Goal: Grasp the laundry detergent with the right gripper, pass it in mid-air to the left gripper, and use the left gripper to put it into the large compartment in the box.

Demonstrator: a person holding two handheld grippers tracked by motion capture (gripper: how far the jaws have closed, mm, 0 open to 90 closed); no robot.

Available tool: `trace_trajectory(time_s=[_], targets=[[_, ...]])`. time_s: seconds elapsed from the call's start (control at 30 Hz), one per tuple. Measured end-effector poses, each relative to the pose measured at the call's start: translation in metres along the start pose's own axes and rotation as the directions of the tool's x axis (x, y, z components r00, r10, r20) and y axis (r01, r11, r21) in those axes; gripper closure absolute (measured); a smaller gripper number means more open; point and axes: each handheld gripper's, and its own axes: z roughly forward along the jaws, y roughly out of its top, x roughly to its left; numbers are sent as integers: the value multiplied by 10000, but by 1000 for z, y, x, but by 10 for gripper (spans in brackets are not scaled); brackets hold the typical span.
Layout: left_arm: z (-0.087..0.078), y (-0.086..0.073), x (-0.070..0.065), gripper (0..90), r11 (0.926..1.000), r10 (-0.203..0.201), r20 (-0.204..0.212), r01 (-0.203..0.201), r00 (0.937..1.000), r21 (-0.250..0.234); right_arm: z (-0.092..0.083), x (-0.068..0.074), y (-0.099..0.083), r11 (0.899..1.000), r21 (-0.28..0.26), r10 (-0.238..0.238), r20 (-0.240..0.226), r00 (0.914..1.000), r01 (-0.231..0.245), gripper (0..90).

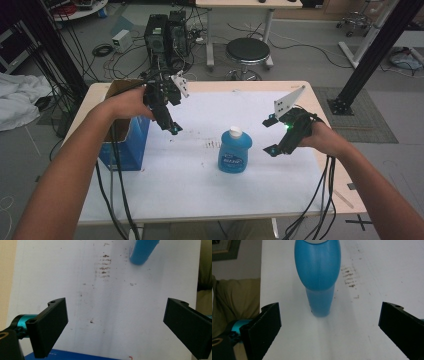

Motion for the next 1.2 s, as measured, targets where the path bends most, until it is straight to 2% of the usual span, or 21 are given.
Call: trace_trajectory(time_s=[0.23,0.63,1.2], targets=[[1,1,-2,56,9999,108,72,-108,9999,57,22,5,-18,9978,-611,256,-162,9995,-266,33],[3,-1,-3,56,10000,29,65,-29,10000,44,37,9,-33,9854,-1615,526,-157,9985,-544,33],[8,0,-3,56,10000,93,114,-93,9999,-33,64,5,-38,9749,-2171,423,-410,9983,-502,33]])
